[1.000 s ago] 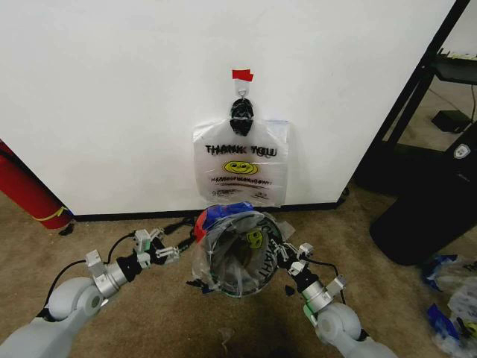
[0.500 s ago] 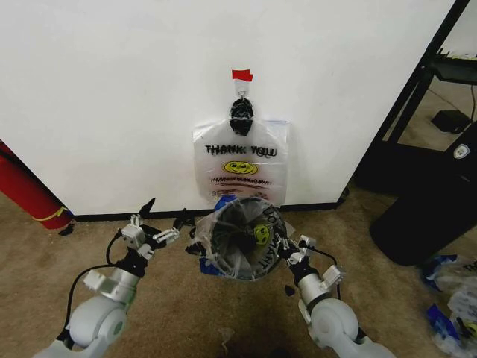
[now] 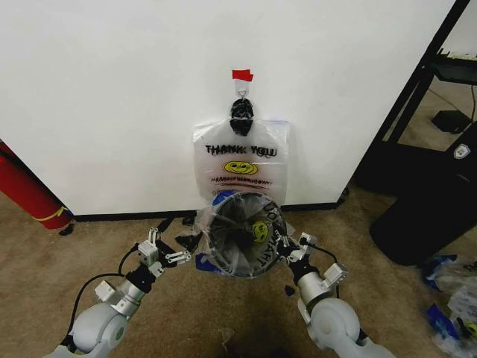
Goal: Pick up the garbage bag from the wall and place it over the trash bin.
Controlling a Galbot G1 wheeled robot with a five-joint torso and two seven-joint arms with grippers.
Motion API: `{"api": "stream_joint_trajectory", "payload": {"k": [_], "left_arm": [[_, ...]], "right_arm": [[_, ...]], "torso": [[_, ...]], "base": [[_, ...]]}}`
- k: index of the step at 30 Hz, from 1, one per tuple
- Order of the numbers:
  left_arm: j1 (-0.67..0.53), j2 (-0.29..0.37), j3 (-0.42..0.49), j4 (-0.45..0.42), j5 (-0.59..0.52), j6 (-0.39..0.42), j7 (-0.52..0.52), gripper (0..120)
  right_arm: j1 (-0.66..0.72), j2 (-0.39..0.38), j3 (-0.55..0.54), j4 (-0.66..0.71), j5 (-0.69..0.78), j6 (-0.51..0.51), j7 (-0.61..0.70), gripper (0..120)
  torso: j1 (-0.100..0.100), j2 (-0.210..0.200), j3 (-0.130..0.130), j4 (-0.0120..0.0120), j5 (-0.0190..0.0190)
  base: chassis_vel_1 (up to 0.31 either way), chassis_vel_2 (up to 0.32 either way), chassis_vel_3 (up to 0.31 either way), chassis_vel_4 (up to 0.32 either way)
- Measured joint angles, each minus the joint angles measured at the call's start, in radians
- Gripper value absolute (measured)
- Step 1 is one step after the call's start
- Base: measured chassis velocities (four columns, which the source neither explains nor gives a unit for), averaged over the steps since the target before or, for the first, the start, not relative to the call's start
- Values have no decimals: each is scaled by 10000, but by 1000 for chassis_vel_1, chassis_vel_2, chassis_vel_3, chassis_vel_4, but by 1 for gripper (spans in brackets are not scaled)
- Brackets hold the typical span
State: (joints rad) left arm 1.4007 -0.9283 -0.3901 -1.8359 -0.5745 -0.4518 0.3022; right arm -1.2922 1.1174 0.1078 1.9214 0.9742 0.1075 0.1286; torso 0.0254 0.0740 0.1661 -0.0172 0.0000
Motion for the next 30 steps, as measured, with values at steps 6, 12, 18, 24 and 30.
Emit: {"api": "stream_joint_trajectory", "payload": {"k": [6, 12, 18, 24, 30], "left_arm": [[32, -33, 27, -94, 104, 16, -62, 100], [58, -327, 109, -361, 714, 20, -767, 100], [78, -623, 53, -529, 1623, 392, -2452, 100], [269, -951, -250, -1183, 1974, 873, -3725, 100], [345, -1071, -232, -1854, 1973, 734, -3677, 100]], "right_arm": [[-17, 96, -28, 81, 12, -27, -3, 0], [-76, 181, -70, 276, 124, -143, 149, 0], [-223, 225, -58, 347, 28, -164, 165, 0], [-221, 229, 68, 316, -42, -125, 165, 0], [-154, 251, 64, 221, -79, -119, 158, 0]], "torso": [[0, 0, 0, 1, 1], [0, 0, 0, 1, 1], [0, 0, 0, 0, 0], [0, 0, 0, 1, 0], [0, 0, 0, 1, 2]], "base": [[0, 0, 0, 0], [0, 0, 0, 0], [0, 0, 0, 0], [0, 0, 0, 0], [0, 0, 0, 0]]}}
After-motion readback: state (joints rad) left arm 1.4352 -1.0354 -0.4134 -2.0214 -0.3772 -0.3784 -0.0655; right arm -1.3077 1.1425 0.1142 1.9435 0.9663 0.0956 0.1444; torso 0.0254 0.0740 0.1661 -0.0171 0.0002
